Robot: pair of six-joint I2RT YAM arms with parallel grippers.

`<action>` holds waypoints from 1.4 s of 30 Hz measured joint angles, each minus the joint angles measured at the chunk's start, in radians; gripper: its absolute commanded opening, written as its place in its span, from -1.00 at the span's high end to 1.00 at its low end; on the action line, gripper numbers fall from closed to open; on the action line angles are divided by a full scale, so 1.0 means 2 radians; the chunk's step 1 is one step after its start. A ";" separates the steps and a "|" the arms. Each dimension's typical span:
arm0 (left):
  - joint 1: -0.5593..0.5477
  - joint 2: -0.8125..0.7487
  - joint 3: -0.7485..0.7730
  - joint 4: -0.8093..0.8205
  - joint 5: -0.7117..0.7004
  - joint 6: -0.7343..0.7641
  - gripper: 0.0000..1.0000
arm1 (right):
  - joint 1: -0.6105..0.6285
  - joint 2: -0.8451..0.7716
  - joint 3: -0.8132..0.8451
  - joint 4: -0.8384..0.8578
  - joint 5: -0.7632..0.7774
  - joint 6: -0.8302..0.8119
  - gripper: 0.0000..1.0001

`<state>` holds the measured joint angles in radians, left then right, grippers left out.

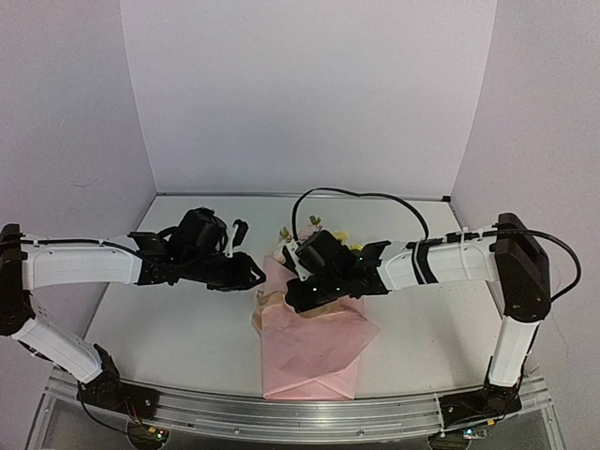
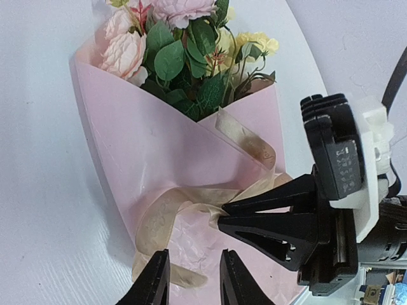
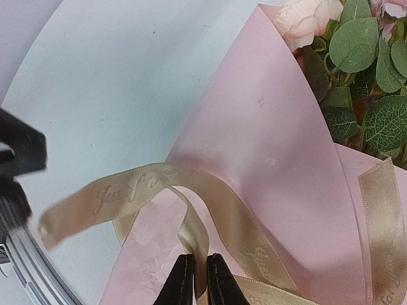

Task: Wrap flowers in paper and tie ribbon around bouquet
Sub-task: Cross the ribbon over the folded bouquet.

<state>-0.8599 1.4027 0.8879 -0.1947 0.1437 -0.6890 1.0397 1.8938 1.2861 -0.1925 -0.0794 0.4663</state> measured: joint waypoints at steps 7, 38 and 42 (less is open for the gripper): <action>0.004 -0.007 0.000 0.002 0.057 0.014 0.78 | 0.001 0.000 -0.001 -0.002 0.013 -0.008 0.78; -0.038 0.123 -0.023 0.123 0.168 0.027 1.00 | -0.008 0.001 0.046 -0.036 -0.012 0.001 -0.19; -0.035 0.109 -0.039 0.135 0.167 0.027 1.00 | -0.026 0.011 0.050 -0.026 -0.055 0.002 -0.18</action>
<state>-0.9291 1.6209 0.8090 0.0750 0.4785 -0.6344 0.9869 1.9153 1.3866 -0.2441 -0.1885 0.4706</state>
